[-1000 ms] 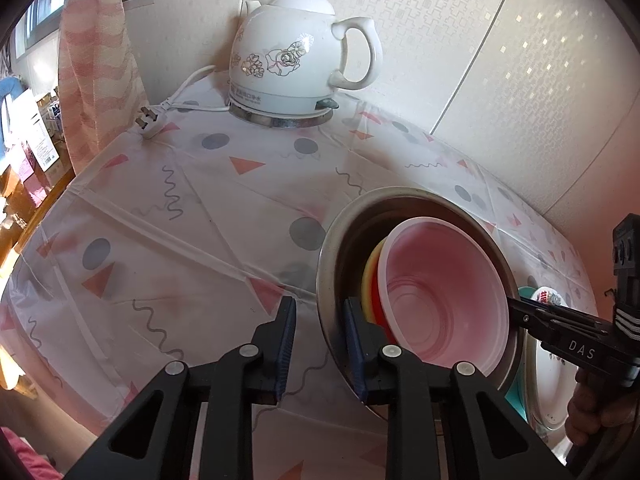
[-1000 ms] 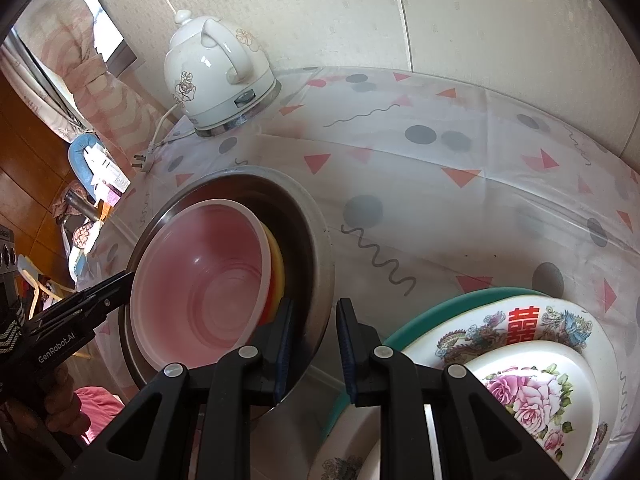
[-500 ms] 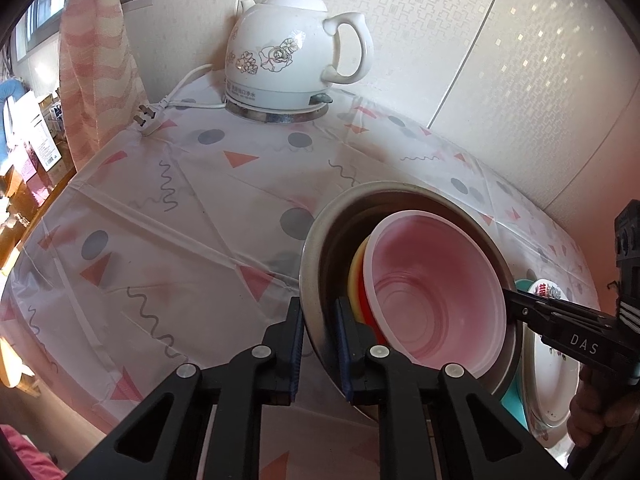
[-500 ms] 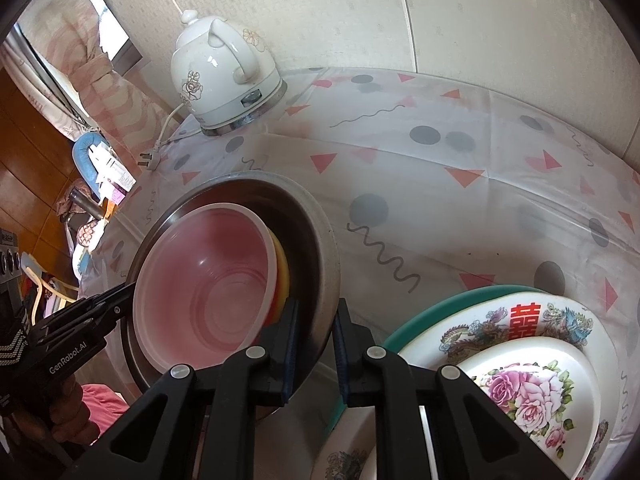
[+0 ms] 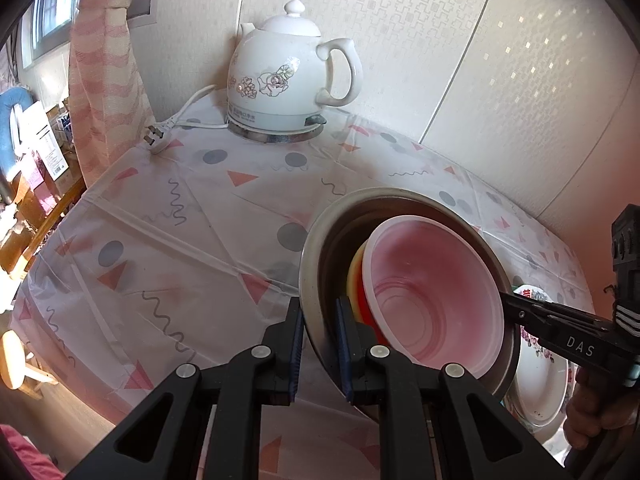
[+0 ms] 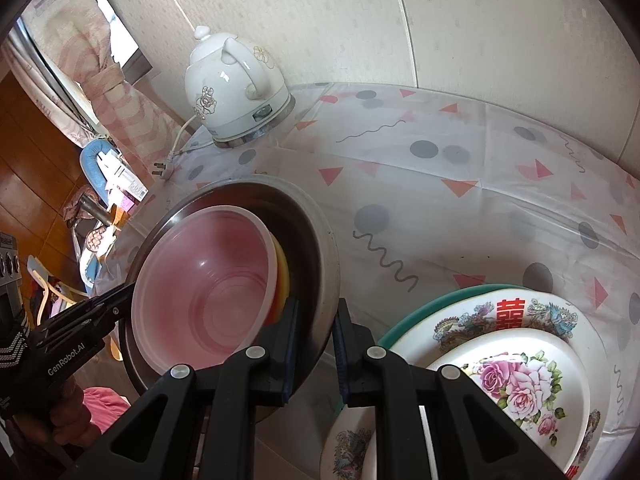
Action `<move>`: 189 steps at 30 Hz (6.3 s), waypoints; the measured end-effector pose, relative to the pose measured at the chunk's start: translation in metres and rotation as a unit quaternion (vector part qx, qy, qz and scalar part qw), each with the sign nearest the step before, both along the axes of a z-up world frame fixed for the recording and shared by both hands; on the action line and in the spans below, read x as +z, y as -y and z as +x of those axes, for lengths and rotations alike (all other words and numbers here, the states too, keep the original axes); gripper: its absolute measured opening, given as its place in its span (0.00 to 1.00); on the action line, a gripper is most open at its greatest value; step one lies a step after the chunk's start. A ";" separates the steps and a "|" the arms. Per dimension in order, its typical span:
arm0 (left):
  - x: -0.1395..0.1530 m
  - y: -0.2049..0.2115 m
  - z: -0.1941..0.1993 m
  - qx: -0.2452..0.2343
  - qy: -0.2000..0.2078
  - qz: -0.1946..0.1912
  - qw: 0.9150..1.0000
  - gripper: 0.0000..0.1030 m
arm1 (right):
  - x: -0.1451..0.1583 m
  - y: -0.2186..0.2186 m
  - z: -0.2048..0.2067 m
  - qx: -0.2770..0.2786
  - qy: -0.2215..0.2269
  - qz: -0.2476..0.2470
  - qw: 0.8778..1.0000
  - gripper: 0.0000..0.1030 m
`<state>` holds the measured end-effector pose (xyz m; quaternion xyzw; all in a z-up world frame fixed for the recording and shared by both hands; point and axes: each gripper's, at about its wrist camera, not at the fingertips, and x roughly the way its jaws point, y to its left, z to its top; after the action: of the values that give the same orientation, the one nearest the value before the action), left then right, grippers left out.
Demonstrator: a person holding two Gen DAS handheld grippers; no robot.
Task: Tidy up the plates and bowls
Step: 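Lift the steel bowl with both grippers and carry it over the plate stack, then lower the steel bowl onto the plate stack and open both grippers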
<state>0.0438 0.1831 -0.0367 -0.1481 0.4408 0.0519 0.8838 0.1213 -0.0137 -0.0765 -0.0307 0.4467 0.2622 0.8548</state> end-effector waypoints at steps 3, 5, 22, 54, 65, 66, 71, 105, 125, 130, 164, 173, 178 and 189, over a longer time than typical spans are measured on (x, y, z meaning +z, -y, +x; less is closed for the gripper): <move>0.007 0.004 -0.002 -0.003 0.007 0.006 1.000 0.15 | 0.005 0.005 -0.003 -0.002 0.003 0.006 1.000 0.16; 0.012 0.008 -0.003 -0.007 0.013 0.010 1.000 0.15 | 0.009 0.009 -0.006 -0.005 0.006 0.011 1.000 0.16; 0.045 0.063 -0.008 -0.063 0.045 0.021 0.997 0.15 | 0.042 0.073 -0.039 -0.047 0.037 0.054 0.997 0.16; 0.007 0.185 0.006 -0.186 -0.015 0.027 0.982 0.16 | 0.017 0.199 -0.087 -0.170 0.027 0.071 0.982 0.16; -0.004 0.190 0.010 -0.188 -0.026 0.032 0.981 0.16 | 0.001 0.203 -0.082 -0.182 0.014 0.063 0.981 0.16; -0.006 0.189 0.011 -0.187 -0.031 0.029 0.981 0.16 | 0.001 0.203 -0.082 -0.184 0.013 0.064 0.981 0.16; -0.010 0.191 0.014 -0.189 -0.040 0.030 0.981 0.17 | -0.001 0.203 -0.081 -0.185 0.013 0.062 0.981 0.16; -0.009 0.193 0.016 -0.155 -0.073 0.024 0.985 0.17 | 0.005 0.189 -0.058 -0.125 -0.026 -0.005 0.992 0.15; -0.009 0.195 0.006 -0.172 -0.039 0.042 0.983 0.19 | 0.002 0.180 -0.070 -0.203 -0.002 -0.008 0.979 0.15; -0.009 0.197 0.004 -0.170 -0.035 0.051 0.984 0.20 | 0.001 0.180 -0.075 -0.204 0.006 -0.008 0.979 0.16; 0.034 0.205 -0.068 -0.091 0.095 0.132 0.982 0.36 | 0.022 0.154 -0.143 -0.261 0.125 -0.036 0.957 0.34; 0.038 0.210 -0.076 -0.096 0.104 0.134 0.981 0.52 | 0.022 0.154 -0.149 -0.265 0.127 -0.034 0.955 0.34; 0.039 0.211 -0.077 -0.097 0.105 0.135 0.981 0.54 | 0.022 0.153 -0.148 -0.260 0.127 -0.035 0.956 0.35; 0.039 0.210 -0.077 -0.098 0.103 0.132 0.981 0.56 | 0.022 0.149 -0.147 -0.255 0.126 -0.039 0.958 0.35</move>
<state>-0.0328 -0.0273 0.0024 0.0093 0.3488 0.0074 0.9371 -0.0259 -0.1632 -0.0549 0.0175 0.3380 0.0120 0.9409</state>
